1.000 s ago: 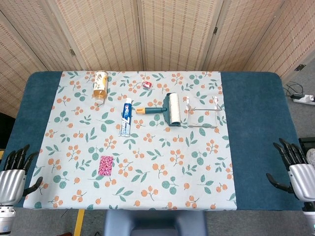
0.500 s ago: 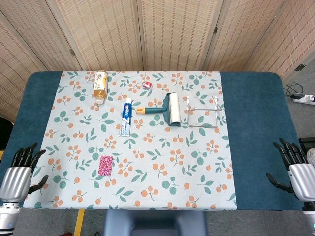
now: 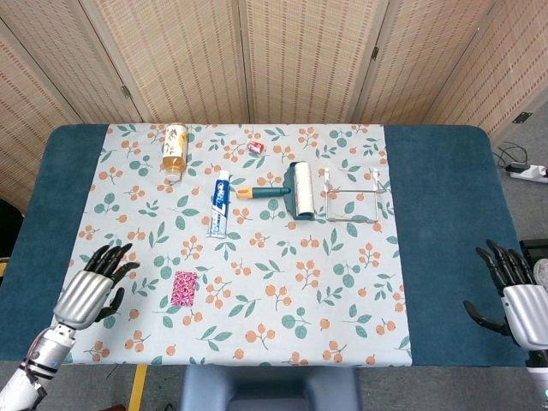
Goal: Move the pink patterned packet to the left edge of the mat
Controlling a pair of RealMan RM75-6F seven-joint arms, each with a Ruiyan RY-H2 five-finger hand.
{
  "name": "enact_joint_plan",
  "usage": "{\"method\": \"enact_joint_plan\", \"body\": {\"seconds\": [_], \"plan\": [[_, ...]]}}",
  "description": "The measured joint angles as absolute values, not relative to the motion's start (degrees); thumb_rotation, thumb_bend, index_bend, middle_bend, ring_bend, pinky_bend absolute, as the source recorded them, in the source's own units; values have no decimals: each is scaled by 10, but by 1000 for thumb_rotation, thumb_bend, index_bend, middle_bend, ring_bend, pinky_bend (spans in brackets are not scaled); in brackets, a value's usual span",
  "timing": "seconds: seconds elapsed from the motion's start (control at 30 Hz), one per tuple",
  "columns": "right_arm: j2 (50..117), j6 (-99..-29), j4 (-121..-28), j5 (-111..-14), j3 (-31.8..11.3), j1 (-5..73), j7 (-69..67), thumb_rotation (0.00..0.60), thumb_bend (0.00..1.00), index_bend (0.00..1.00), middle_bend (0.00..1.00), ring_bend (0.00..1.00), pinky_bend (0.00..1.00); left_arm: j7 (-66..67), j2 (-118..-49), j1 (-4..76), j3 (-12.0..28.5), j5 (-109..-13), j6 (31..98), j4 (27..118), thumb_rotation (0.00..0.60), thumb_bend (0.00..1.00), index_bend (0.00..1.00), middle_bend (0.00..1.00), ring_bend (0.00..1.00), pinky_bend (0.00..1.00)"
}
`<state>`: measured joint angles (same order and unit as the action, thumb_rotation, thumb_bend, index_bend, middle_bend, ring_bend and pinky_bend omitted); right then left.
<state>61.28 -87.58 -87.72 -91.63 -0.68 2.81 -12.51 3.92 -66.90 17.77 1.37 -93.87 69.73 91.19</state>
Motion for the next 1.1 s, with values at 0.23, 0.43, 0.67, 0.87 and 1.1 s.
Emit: {"method": "enact_joint_plan", "body": {"seconds": [0.23, 0.43, 0.67, 0.87, 1.1], "plan": [[615, -871, -876, -913, -7, 28, -124, 536, 337, 0, 4, 0, 0, 45, -699, 230, 10, -940, 627, 897, 381, 863, 310, 0, 0, 0], [616, -866, -877, -912, -6, 31, -121, 536, 337, 0, 4, 0, 0, 55, -724, 255, 3, -930, 582, 880, 349, 911, 313, 0, 0, 0], [617, -863, -880, -910, -6, 31, -116, 535, 336, 0, 4, 0, 0, 78, -764, 279, -6, -907, 543, 848, 312, 963, 316, 0, 0, 0], [617, -860, -884, -909, -6, 32, -111, 536, 336, 0, 4, 0, 0, 94, -786, 287, -11, -896, 535, 832, 313, 963, 305, 0, 0, 0], [618, -855, -886, -908, -6, 35, -108, 535, 337, 0, 4, 0, 0, 106, -805, 294, -15, -892, 536, 825, 311, 959, 292, 0, 0, 0]]}}
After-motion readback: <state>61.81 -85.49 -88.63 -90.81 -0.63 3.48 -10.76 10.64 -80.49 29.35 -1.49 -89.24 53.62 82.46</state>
